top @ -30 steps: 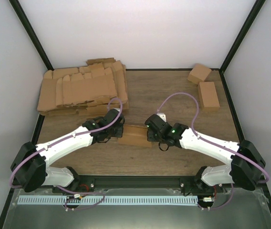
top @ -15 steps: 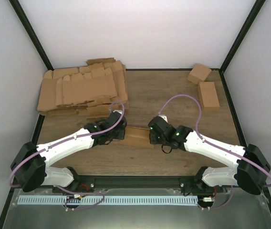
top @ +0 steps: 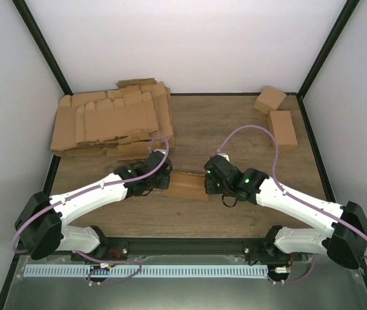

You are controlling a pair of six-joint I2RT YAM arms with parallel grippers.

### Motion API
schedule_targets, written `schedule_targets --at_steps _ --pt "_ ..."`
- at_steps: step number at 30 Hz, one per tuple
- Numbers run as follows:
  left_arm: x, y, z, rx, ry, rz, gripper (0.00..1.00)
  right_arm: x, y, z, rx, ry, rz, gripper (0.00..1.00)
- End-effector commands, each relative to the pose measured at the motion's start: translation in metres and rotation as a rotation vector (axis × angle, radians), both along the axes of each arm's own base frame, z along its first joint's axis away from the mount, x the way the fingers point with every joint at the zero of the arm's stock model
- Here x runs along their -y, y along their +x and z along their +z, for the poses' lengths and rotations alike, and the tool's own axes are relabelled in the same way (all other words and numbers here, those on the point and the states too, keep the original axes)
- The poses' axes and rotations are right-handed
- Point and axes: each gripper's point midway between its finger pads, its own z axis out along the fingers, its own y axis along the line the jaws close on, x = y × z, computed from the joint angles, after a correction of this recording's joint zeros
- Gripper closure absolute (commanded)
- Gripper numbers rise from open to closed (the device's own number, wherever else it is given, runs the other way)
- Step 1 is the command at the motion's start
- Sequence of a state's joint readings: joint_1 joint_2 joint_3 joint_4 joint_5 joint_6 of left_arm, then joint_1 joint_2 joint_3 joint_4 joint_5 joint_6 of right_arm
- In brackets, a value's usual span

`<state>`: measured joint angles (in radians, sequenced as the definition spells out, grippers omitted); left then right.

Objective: Fold the paper box

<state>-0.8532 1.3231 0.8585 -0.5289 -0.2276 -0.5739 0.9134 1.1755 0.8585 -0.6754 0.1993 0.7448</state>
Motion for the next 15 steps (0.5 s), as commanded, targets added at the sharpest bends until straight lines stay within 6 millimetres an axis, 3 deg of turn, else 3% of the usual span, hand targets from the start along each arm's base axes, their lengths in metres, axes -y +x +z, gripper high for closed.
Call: schedule_targets --at_steps 1,5,10,15 --pt "-0.002 -0.012 -0.010 -0.060 0.044 -0.024 0.96 -0.001 0.009 0.024 0.057 0.020 -0.027 0.66" --pt "-0.001 -0.012 -0.010 -0.063 0.041 -0.026 0.96 0.003 0.014 0.018 0.048 -0.013 -0.058 0.70" --pt "0.000 -0.012 -0.009 -0.061 0.039 -0.028 0.96 0.004 0.015 0.010 0.036 -0.038 -0.066 0.85" --pt "0.000 -0.011 -0.008 -0.060 0.038 -0.027 0.96 0.004 0.012 0.003 0.015 -0.041 -0.059 0.88"
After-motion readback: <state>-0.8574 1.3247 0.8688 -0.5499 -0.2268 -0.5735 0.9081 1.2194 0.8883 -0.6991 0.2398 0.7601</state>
